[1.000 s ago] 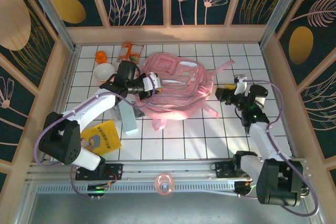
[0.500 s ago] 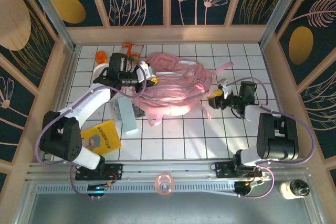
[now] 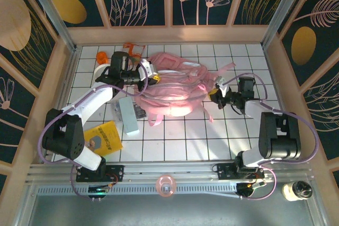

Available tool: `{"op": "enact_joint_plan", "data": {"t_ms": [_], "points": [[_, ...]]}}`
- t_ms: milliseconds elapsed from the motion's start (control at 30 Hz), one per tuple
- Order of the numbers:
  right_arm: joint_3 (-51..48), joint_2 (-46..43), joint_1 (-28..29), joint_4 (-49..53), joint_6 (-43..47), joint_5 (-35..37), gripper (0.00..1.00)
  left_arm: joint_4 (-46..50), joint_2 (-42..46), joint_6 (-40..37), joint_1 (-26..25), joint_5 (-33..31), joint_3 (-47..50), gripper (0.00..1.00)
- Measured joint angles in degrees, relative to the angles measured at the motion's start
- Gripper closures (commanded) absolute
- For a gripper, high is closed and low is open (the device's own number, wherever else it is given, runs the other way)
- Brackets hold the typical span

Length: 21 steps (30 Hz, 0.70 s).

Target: Pack the student bag

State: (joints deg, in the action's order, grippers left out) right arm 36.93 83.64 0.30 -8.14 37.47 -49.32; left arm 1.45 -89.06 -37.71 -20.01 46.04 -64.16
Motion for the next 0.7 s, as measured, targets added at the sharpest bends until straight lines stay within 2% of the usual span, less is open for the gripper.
{"op": "enact_joint_plan", "data": {"t_ms": [233,467,700], "points": [[2.2,-1.5,-0.1,4.9,-3.1,0.6,1.0,-5.2,1.0,1.6,-1.0,-7.2,1.9,1.0],[4.0,-2.3,0.0,9.7,-11.2,4.0,0.97,-6.0,3.0,1.3,-5.4,-18.4,3.1,1.0],[5.2,-3.9,0.2,14.9,-15.9,0.6,0.95,-6.0,3.6,1.4,-5.6,-22.4,3.2,1.0]]}}
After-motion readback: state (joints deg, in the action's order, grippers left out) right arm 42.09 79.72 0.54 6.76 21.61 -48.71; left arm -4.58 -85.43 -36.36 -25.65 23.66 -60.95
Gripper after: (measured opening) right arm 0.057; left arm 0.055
